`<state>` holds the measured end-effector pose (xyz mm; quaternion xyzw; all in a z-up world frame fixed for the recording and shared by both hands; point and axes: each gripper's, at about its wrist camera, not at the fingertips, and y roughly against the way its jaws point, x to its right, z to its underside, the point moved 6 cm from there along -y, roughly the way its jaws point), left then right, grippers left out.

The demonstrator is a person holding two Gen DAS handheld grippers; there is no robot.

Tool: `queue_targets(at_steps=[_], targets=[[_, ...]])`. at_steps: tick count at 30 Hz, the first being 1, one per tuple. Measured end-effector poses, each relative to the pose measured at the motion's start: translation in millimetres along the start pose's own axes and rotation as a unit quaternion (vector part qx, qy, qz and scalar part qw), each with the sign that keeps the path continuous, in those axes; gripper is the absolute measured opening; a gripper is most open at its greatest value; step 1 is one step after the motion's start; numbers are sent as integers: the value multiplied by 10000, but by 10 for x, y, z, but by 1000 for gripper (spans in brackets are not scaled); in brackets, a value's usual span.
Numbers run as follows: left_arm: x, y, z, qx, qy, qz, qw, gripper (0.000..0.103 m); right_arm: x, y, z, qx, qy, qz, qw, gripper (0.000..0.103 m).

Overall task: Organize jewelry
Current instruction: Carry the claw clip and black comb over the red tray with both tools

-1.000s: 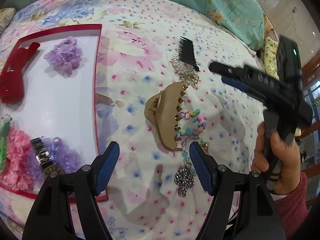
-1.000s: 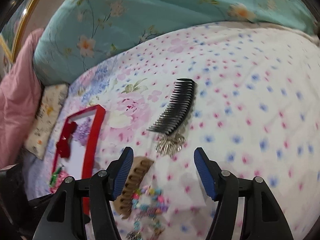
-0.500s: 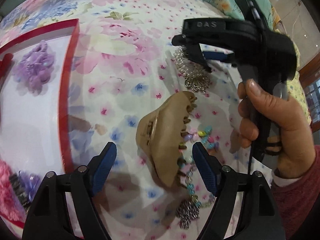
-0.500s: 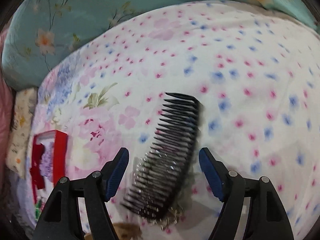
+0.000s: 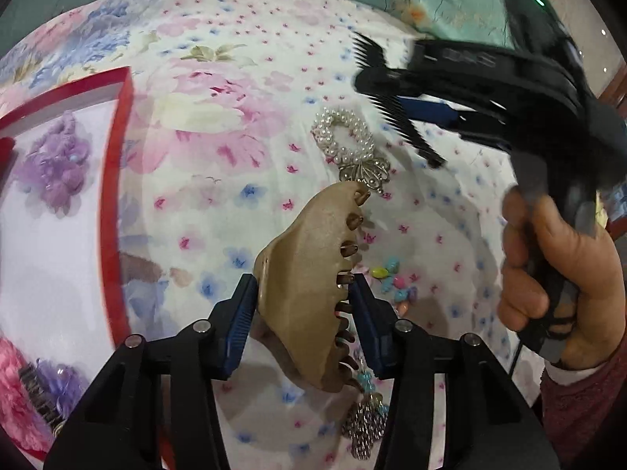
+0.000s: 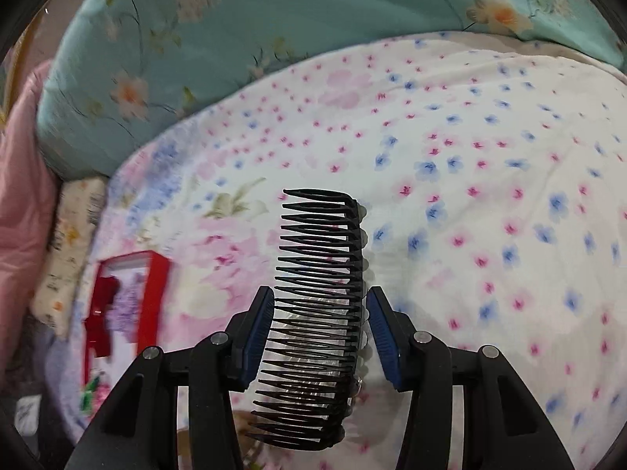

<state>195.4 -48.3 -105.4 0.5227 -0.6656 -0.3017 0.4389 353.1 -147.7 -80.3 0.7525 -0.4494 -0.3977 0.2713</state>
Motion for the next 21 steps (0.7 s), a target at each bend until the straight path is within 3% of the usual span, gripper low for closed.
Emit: queue_targets(at_steps=[12,21], targets=[[-321,737,130,550,611,306,9961,47,-254,579,390,-48,-153,-898,9958,50],[-836,1148,262,847,1091,150,9903,47,-757,607,717,-202,67,-1305,9912,50]])
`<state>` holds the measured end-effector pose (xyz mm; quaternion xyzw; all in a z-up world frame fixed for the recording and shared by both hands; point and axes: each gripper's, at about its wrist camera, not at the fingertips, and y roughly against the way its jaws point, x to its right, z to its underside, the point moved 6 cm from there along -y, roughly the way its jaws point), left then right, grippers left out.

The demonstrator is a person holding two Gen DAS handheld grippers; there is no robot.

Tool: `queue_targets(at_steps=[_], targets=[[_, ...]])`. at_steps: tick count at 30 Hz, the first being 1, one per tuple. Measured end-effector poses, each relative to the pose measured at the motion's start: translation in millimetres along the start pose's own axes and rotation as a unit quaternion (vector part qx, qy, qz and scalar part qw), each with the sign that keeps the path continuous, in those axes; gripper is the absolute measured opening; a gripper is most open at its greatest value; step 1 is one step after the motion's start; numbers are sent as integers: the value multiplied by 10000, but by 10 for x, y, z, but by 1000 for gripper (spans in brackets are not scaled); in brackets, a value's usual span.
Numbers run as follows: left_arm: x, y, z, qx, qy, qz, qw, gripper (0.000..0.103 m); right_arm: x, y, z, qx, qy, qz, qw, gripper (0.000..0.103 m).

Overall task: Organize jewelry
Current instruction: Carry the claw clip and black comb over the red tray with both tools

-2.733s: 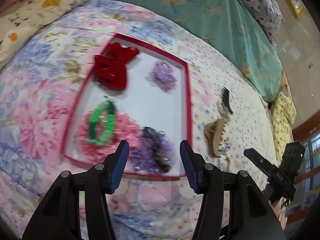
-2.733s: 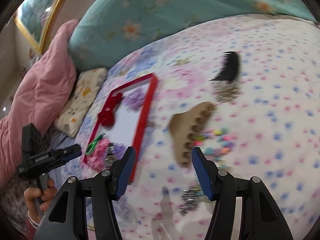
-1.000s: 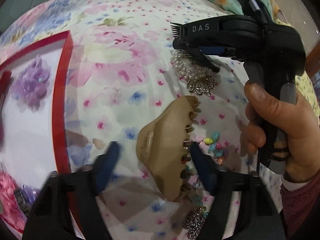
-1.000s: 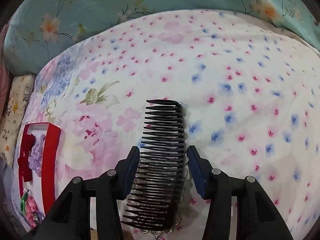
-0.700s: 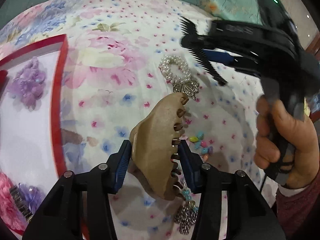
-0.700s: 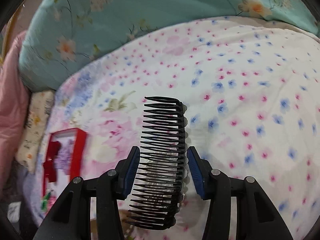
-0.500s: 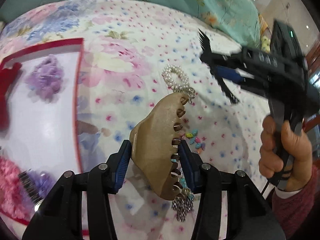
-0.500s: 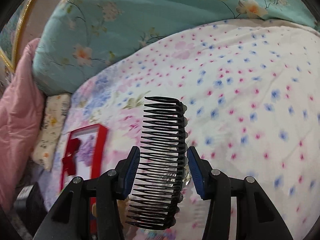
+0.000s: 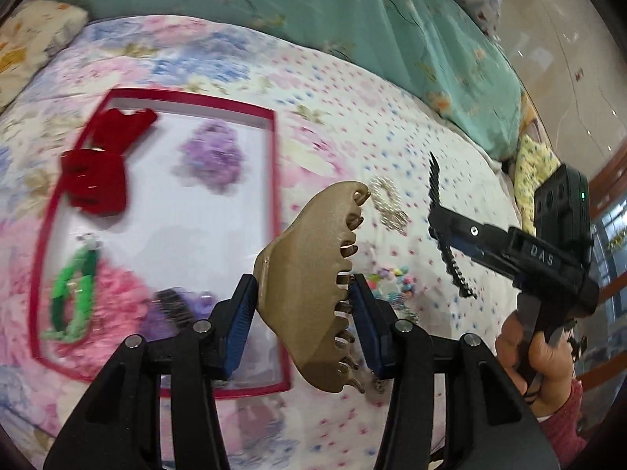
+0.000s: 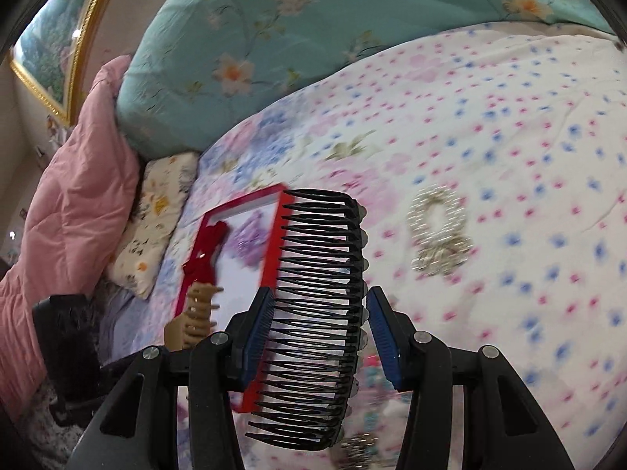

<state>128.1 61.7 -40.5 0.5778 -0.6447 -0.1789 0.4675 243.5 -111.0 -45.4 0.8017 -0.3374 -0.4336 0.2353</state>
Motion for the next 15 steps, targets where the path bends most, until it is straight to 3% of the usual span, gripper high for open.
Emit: queue_targets(at_steps=[15], targets=[[-658,347,-163,427,458,-260,9977,47,-760,-325,64,-88,425,-337,9985,50]])
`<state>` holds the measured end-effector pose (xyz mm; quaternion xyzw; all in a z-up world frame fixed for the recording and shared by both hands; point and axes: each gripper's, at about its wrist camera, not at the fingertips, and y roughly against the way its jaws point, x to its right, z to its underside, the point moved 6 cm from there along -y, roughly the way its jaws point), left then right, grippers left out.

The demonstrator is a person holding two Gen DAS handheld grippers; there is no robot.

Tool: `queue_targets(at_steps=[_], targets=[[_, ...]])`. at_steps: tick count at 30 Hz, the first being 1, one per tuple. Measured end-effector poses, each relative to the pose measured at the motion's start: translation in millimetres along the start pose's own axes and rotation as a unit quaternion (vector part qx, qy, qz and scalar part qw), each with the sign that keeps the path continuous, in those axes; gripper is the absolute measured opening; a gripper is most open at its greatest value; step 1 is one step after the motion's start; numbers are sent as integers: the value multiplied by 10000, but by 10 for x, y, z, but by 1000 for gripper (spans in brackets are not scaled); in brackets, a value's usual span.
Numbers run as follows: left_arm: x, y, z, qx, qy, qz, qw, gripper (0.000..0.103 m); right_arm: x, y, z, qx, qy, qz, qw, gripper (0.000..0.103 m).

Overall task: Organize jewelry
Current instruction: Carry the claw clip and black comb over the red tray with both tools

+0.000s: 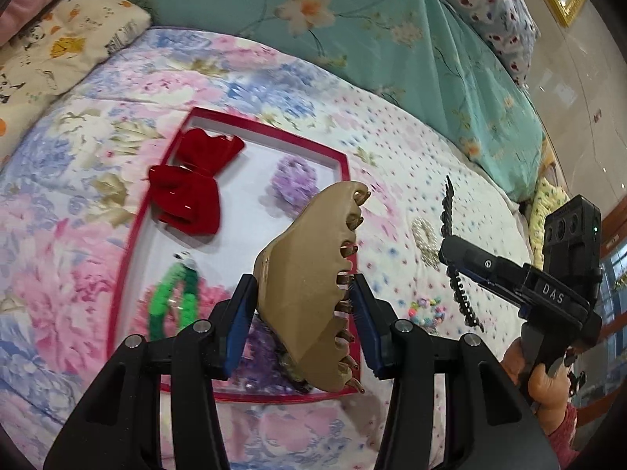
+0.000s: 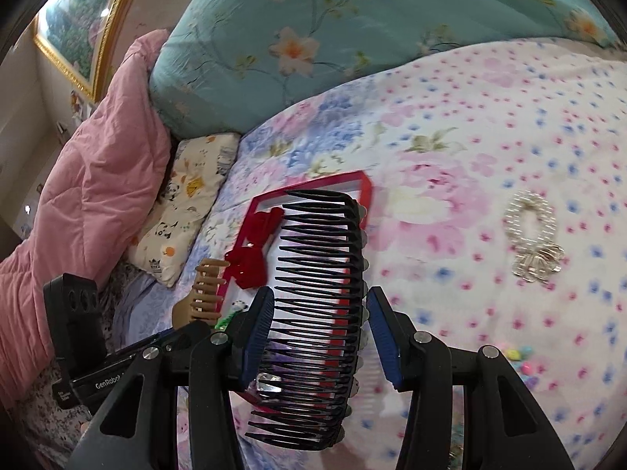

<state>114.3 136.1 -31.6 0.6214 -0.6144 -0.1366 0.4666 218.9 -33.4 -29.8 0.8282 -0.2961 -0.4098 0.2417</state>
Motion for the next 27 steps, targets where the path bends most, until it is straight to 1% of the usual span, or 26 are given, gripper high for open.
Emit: queue_targets(at_steps=[7,14,20,25,27], targets=[[-275,28,-127,84,157,-137,9997,47,-290,-248,-32,-77,267,-83,9996,50],[-552,-99,-252,58,293,-324,9990,47,-466,-589,-87,-195,463,-54,9987,50],[-705,-233,-345,40,381,-427,9984,47,-473,-921,-105,-354,593,145,9975,50],[-795,-405,-407,-20,439,-524,9977,47,-409,-1152,-67,-472,745,421,9952,50],[-821,-481,-424,-54,442,-572,9974,47,-392,-1239,-57,-492,894,609,9929,50]])
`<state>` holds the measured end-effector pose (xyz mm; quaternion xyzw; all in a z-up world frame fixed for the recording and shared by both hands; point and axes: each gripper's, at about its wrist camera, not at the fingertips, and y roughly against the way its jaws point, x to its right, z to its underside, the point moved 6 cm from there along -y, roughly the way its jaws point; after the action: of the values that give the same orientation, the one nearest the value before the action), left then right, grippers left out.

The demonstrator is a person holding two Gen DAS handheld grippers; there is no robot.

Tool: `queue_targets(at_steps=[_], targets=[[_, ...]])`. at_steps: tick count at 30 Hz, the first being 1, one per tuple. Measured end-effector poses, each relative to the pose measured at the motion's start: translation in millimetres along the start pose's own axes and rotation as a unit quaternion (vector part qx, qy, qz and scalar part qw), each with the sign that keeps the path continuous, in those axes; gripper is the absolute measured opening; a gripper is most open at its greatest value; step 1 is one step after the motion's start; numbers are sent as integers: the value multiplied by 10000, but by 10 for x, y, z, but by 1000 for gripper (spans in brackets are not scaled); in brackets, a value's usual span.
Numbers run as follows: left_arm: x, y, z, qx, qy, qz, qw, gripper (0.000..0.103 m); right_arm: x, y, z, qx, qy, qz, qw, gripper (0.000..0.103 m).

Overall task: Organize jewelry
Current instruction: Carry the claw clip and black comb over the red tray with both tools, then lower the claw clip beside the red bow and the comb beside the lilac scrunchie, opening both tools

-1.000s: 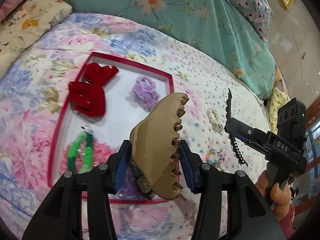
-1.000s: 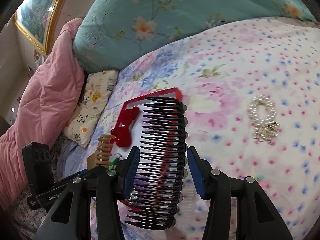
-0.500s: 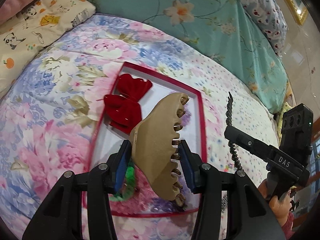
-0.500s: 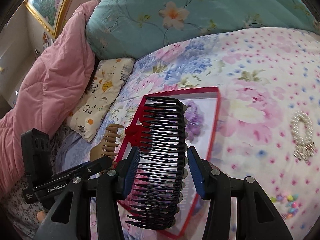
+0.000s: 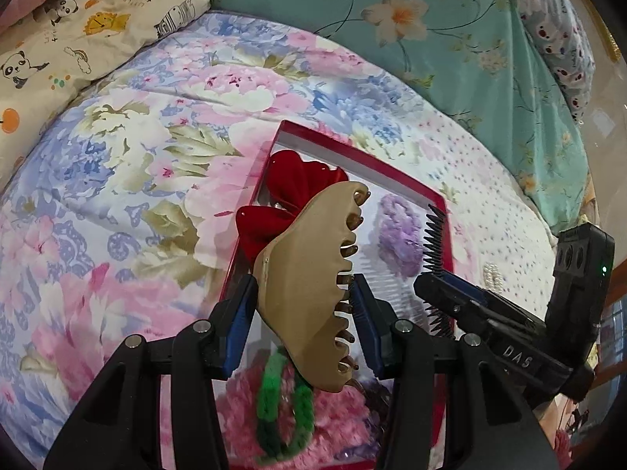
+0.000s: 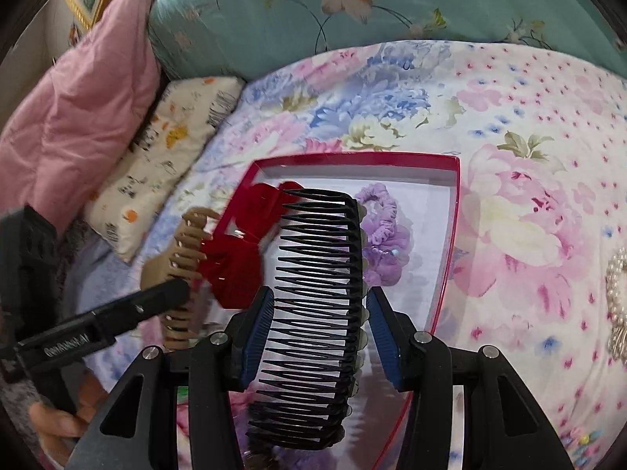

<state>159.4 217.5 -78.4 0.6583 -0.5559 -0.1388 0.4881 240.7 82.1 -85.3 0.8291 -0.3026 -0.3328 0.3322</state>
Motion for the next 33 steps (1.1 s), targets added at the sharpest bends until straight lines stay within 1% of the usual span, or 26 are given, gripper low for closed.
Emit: queue_targets(at_steps=[5,7,12,16,33], targets=[[-19,-141,-27,-35,-78,-179,9998,47,58,-175,5,-108,153,268,9995,50],[-36,-182,-33,-50,-106,-254,9996,47,81,-237,19,-162,165,298,9993,50],[-48,-221,-43,-67,-177,-286,9994,47,32,-292,22,-183,407,386,9983,51],[-31,-234,-45,-75,-262,-316,9991,47,29,-306,15,-183,435,382,9982,52],[-46,-233,-39,-152,-181,-275,9993,48,16,-309,1,-206,461,322,9982,53]])
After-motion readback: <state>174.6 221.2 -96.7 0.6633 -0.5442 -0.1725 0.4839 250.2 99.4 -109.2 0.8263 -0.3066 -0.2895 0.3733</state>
